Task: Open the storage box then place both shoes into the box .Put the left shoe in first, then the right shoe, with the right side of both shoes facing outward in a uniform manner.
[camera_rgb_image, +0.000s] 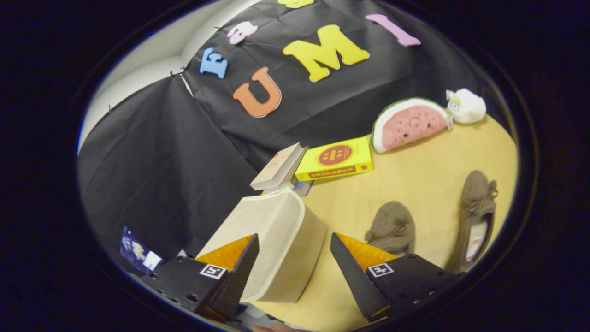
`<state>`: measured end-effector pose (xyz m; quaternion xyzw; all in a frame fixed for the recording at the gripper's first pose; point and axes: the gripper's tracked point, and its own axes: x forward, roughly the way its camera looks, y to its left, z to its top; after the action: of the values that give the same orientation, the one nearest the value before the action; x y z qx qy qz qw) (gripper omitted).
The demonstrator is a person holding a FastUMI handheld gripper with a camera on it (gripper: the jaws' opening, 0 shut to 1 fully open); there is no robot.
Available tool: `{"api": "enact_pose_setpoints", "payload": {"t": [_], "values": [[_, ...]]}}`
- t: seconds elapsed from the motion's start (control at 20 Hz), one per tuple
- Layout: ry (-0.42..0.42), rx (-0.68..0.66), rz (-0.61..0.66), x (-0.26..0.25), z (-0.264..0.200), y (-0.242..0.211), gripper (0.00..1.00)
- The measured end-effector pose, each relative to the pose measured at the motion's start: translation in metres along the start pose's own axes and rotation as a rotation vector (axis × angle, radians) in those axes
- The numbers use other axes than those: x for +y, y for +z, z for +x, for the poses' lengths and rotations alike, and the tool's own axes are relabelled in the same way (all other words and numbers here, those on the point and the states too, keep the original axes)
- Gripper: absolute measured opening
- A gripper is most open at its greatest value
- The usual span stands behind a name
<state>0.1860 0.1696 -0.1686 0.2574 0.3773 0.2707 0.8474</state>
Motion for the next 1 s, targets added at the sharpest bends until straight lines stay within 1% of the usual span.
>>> {"api": "enact_pose_setpoints", "payload": {"t": [0.15,0.25,0.4,0.6,0.65,0.7,0.8,0.85,1.0], "values": [[0.134,0.098,0.057,0.022,0.024,-0.014,0.95],[0.195,0.134,0.086,0.027,0.030,-0.020,0.95],[0.257,0.176,0.151,0.031,0.042,-0.023,0.95],[0.294,0.271,0.238,0.034,0.062,-0.037,0.95],[0.308,0.295,0.257,0.036,0.064,-0.042,0.93],[0.310,0.297,0.276,0.032,0.064,-0.037,0.84],[0.317,0.302,0.272,0.034,0.059,-0.038,0.78],[0.310,0.308,0.264,0.033,0.057,-0.039,0.76],[0.289,0.326,0.266,0.031,0.051,-0.035,0.63]]}}
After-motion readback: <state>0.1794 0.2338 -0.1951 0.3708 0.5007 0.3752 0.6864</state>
